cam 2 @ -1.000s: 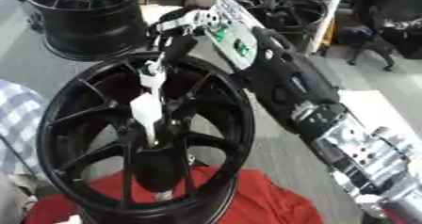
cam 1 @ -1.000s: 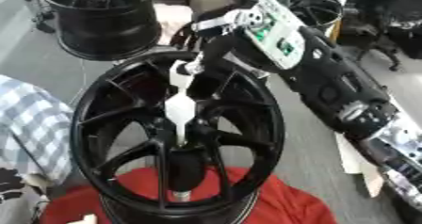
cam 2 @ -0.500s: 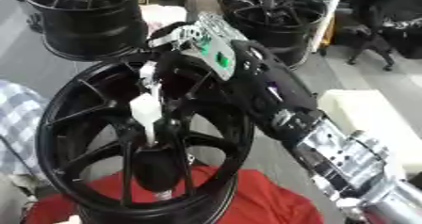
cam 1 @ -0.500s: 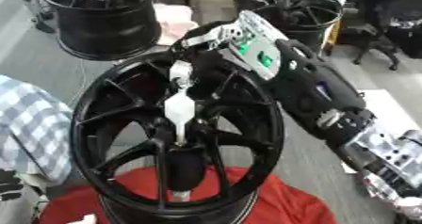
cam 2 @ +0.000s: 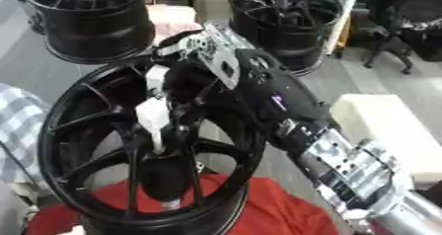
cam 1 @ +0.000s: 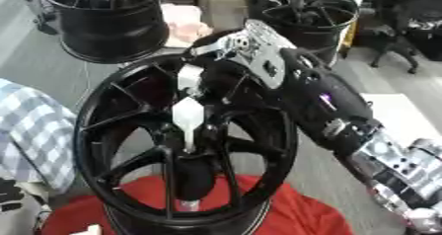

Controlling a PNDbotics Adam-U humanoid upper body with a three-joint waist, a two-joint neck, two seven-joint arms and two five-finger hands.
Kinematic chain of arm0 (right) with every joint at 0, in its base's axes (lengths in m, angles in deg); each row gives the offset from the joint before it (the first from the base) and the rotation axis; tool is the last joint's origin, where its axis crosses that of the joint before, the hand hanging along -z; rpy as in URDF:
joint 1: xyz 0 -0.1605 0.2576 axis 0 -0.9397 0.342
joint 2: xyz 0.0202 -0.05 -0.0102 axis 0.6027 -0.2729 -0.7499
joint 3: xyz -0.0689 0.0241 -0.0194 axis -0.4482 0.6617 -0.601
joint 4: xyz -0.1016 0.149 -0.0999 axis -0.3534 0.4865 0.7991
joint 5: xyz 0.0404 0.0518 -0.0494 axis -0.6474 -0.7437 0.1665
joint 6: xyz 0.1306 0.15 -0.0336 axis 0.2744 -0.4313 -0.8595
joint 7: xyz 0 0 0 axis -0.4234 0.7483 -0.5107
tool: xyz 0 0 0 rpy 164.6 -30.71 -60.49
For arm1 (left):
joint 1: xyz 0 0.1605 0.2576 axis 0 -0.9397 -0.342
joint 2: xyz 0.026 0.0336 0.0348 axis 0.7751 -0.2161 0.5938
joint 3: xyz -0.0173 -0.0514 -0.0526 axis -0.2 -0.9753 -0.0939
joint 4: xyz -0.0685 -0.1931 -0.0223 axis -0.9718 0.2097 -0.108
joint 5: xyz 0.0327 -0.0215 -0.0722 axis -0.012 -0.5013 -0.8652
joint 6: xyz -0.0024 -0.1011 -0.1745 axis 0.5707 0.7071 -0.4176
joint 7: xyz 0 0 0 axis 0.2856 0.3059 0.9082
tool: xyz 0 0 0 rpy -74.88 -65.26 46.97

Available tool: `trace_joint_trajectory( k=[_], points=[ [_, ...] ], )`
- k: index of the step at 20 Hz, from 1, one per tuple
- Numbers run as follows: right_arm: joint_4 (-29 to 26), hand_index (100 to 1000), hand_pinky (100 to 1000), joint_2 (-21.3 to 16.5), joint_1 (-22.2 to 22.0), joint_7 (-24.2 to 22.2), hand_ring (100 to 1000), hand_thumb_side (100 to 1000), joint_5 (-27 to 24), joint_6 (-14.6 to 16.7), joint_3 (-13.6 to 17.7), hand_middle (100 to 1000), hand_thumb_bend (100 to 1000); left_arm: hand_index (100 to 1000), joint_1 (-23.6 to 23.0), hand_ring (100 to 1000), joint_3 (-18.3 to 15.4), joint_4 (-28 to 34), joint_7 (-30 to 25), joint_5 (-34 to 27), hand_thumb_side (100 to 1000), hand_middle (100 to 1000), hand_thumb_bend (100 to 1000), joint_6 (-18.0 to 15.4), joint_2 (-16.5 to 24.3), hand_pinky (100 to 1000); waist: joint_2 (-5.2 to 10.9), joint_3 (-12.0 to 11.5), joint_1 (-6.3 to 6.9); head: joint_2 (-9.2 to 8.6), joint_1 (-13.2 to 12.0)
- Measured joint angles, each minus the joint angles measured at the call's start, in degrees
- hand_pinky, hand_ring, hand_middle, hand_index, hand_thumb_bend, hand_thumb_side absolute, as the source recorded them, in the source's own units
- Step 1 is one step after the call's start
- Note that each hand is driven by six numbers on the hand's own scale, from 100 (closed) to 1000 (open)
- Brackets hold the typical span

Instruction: Pull the pin out of the wheel hub.

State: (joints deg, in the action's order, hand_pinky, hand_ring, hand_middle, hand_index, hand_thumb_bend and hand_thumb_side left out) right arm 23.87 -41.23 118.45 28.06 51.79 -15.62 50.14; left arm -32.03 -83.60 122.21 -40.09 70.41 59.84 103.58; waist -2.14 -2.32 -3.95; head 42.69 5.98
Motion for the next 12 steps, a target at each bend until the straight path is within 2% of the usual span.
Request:
trace_joint_trajectory(
  k=[2,4,8,12],
  points=[
    [0.0,853,668,0.1,0.0,0.6,634,284,0.0,0.3,0.0,666,100,751,0.0,707,0.1,0.0,0.0,0.0,717,630,411,0.0,0.0,716,0.00,-0.1,0.01,0.00,0.0],
    [0.0,823,637,0.1,0.0,1.2,600,246,-0.1,0.6,0.0,630,100,751,0.0,707,0.1,0.0,0.0,0.0,717,630,411,0.0,0.0,716,0.00,-0.1,0.01,0.00,0.0],
    [-1.1,776,585,0.1,0.0,2.2,547,193,-1.1,0.9,-0.1,580,100,751,0.0,708,0.1,0.0,-0.1,0.0,718,630,411,-0.1,0.0,716,0.00,-0.1,0.01,0.01,0.0],
    [-3.3,763,567,-0.9,1.0,2.6,529,172,-3.2,0.7,-0.1,567,100,751,0.0,708,0.1,0.0,-0.2,0.0,718,630,411,0.0,0.0,716,0.00,-0.1,0.01,0.04,0.0]
  ],
)
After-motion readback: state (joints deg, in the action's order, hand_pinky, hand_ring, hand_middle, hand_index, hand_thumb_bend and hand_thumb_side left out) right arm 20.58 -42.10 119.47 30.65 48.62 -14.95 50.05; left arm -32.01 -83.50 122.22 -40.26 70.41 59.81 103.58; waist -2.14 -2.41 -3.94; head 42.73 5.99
